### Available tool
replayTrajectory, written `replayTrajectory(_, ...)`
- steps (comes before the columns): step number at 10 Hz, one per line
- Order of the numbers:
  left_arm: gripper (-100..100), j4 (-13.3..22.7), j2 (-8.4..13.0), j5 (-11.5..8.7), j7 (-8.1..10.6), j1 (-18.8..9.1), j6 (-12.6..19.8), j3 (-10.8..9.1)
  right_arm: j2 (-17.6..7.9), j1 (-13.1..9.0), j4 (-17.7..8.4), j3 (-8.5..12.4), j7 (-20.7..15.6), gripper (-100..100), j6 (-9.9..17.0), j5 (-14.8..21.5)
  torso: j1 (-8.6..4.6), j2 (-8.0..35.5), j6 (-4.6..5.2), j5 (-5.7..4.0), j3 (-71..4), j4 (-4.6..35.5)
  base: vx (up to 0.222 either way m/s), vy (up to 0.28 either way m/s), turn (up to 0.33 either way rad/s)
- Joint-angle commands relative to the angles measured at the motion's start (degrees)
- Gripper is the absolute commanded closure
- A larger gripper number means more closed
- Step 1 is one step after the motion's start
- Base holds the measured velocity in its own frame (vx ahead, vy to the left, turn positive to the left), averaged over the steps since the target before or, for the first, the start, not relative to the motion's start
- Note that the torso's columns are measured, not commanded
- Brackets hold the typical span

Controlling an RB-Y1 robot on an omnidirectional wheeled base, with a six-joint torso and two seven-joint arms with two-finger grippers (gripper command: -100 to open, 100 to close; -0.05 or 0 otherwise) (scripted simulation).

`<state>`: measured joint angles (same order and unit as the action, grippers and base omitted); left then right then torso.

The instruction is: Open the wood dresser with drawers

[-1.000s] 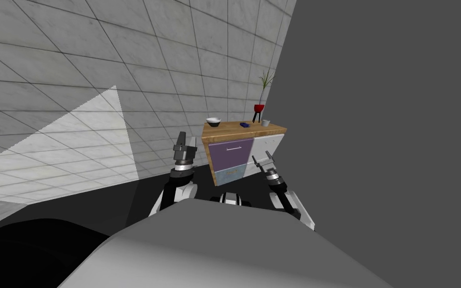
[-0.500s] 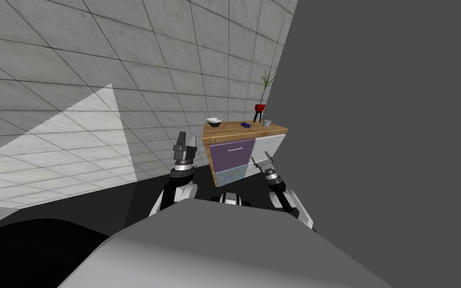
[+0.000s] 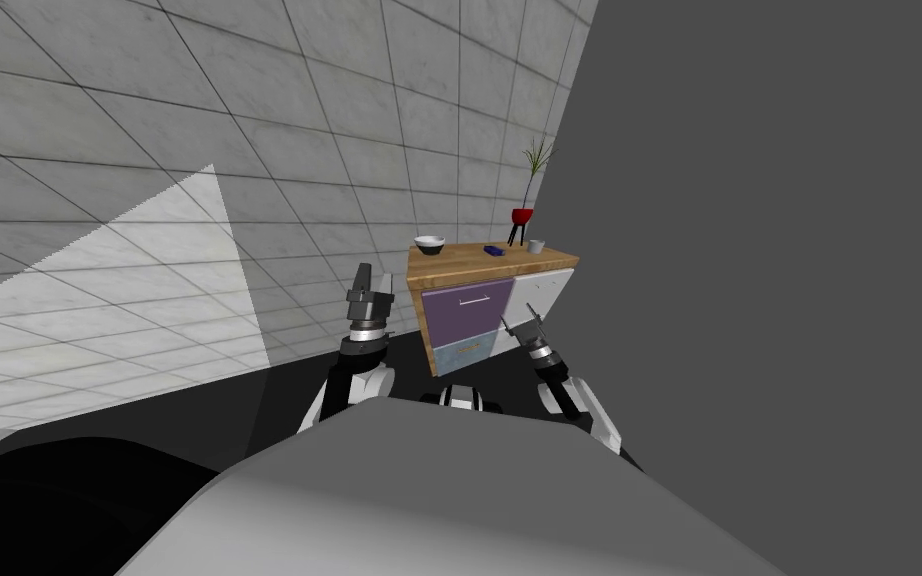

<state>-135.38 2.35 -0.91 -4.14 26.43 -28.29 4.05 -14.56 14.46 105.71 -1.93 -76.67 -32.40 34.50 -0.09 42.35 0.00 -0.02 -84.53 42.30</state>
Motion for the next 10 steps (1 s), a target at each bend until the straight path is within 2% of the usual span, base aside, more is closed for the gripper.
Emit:
replayTrajectory(1,0,0.00,0.00,0.00,0.00,0.00,0.00,0.00,0.13,-0.65,-1.43,0.17,-4.39,-100,-0.16,1.96,0.09,-0.05,0.00,0.01,-0.02,-0.01,0.025,0.056,-0.022)
replayTrajectory(2,0,0.00,0.00,0.00,0.00,0.00,0.00,0.00,0.35,-1.31,-2.89,0.34,-6.12,-100,-0.31,3.81,0.11,-0.06,0.00,0.03,-0.04,-0.02,0.026,0.071,-0.031)
replayTrajectory(4,0,0.00,0.00,0.00,0.00,0.00,0.00,0.00,0.35,-1.31,-2.89,0.34,-8.01,-100,-0.31,3.81,0.12,-0.06,0.00,0.03,-0.04,-0.02,0.013,0.049,-0.006)
replayTrajectory(7,0,0.00,0.00,0.00,0.00,0.00,0.00,0.00,1.02,-2.60,-5.79,0.69,-13.47,-100,-0.59,7.38,0.09,-0.09,0.00,0.03,-0.05,-0.02,0.019,0.054,-0.020)
replayTrajectory(10,0,0.00,0.00,0.00,0.00,0.00,0.00,0.00,1.42,-3.21,-7.19,0.86,-18.24,-100,-0.73,9.10,0.15,-0.05,0.00,0.04,-0.03,-0.02,0.014,0.071,-0.013)
